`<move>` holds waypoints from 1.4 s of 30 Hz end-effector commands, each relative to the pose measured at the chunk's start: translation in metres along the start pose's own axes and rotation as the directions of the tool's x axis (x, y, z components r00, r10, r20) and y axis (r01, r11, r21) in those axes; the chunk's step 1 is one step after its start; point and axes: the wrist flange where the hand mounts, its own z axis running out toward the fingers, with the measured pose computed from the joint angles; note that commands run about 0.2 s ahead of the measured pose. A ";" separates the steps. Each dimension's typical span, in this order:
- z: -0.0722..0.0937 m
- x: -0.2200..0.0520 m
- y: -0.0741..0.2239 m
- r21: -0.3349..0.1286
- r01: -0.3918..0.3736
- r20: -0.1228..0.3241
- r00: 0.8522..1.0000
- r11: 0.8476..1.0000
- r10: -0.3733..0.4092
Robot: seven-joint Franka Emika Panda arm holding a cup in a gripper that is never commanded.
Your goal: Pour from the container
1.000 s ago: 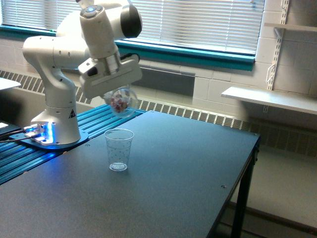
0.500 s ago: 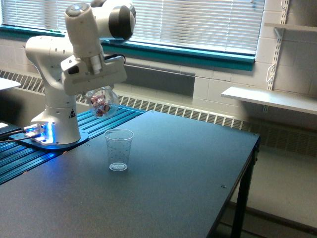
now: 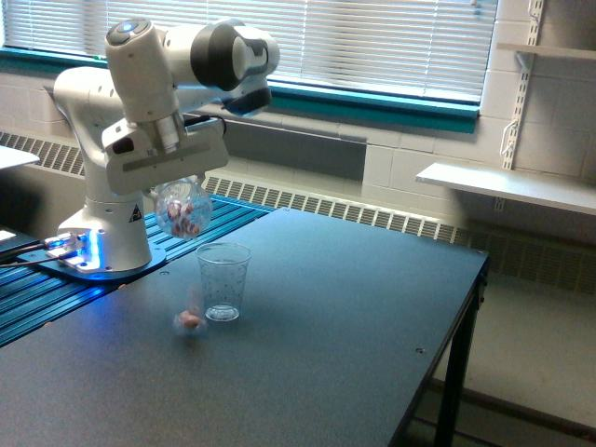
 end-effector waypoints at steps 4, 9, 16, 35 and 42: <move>0.026 -0.027 -0.017 0.013 0.055 0.020 0.998 0.998 -0.056; 0.036 -0.043 -0.033 0.048 0.086 0.017 0.996 0.995 -0.087; 0.041 -0.070 -0.050 0.096 0.157 0.003 0.987 0.983 -0.158; 0.022 -0.152 -0.051 0.087 0.297 -0.009 0.955 0.951 -0.297; -0.006 -0.140 -0.036 0.078 0.176 -0.017 0.984 0.981 -0.175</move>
